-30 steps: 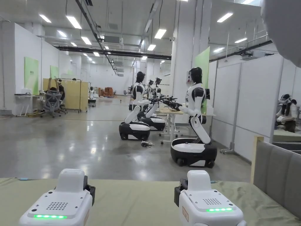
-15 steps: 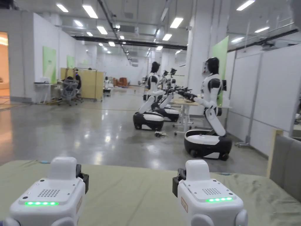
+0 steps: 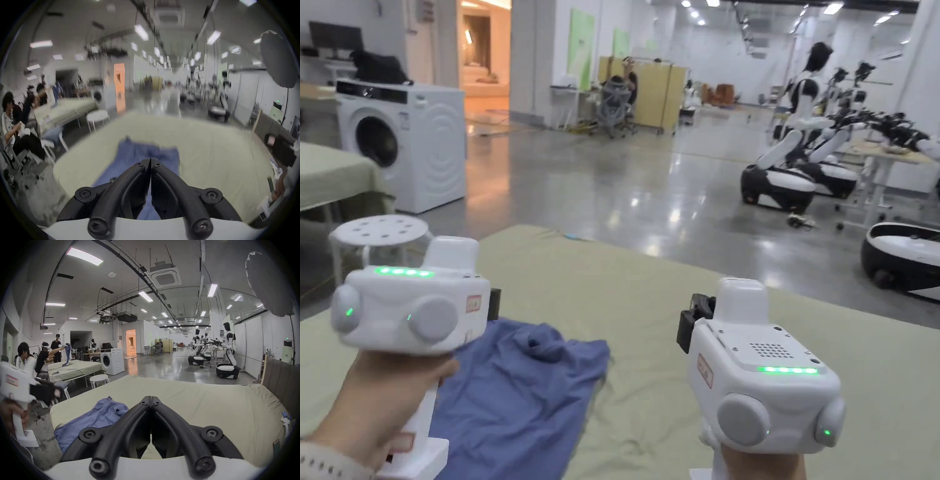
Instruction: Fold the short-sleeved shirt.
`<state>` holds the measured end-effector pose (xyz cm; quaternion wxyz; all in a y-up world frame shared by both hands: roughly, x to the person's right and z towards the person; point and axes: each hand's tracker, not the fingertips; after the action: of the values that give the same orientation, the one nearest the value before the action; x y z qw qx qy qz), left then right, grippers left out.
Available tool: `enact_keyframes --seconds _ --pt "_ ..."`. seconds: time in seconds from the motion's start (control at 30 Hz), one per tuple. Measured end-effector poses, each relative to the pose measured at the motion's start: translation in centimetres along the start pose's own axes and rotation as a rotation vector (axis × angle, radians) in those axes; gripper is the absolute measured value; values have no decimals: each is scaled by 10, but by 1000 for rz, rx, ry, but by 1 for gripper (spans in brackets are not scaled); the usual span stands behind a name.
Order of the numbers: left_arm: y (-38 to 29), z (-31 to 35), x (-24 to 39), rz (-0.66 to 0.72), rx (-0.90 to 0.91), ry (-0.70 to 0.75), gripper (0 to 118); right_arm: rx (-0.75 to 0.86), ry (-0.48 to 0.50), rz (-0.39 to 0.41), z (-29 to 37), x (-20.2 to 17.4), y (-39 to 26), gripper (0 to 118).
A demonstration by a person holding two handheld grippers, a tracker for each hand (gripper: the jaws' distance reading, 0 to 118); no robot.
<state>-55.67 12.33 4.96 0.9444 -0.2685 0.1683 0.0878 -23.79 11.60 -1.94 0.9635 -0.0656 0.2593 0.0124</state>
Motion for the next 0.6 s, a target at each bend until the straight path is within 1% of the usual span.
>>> enact_keyframes --seconds 0.03,0.07,0.13,0.17,0.23,0.27,0.33,0.37,0.4,0.47,0.5,0.57,0.6 --pt "-2 -24 0 3 -141 -12 4 -12 8 -3 -2 -2 -5 0" --pt "-8 -44 -7 20 -227 -38 4 -35 17 -9 -17 1 -13 0" --pt "-32 -94 -17 93 -372 -131 4 -64 18 -6 -25 1 -24 0" --pt "-41 -114 -16 114 -441 -132 4 -76 13 -2 -28 2 -29 0" --pt "-57 -148 -17 101 -474 -97 4 -110 -1 13 -36 8 -41 0" --pt "-61 -161 -13 60 -476 -82 4 -126 -14 22 -41 11 -48 0" --pt "-70 -183 -3 63 -498 -101 4 -162 -31 28 -56 20 -61 0" --pt "-74 -193 -2 79 -511 -124 8 -179 -36 29 -63 25 -67 0" --pt "-76 -203 1 78 -527 -144 34 -196 -50 32 -69 29 -72 0" --pt "-74 -225 8 46 -499 -171 95 -220 -62 24 -90 42 -91 0" --pt "-72 -233 12 35 -489 -165 113 -233 -69 20 -97 45 -95 0" --pt "-69 -247 21 17 -425 -155 113 -254 -77 22 -108 50 -104 0" --pt "-65 -257 27 14 -441 -156 113 -263 -81 29 -104 46 -98 0"
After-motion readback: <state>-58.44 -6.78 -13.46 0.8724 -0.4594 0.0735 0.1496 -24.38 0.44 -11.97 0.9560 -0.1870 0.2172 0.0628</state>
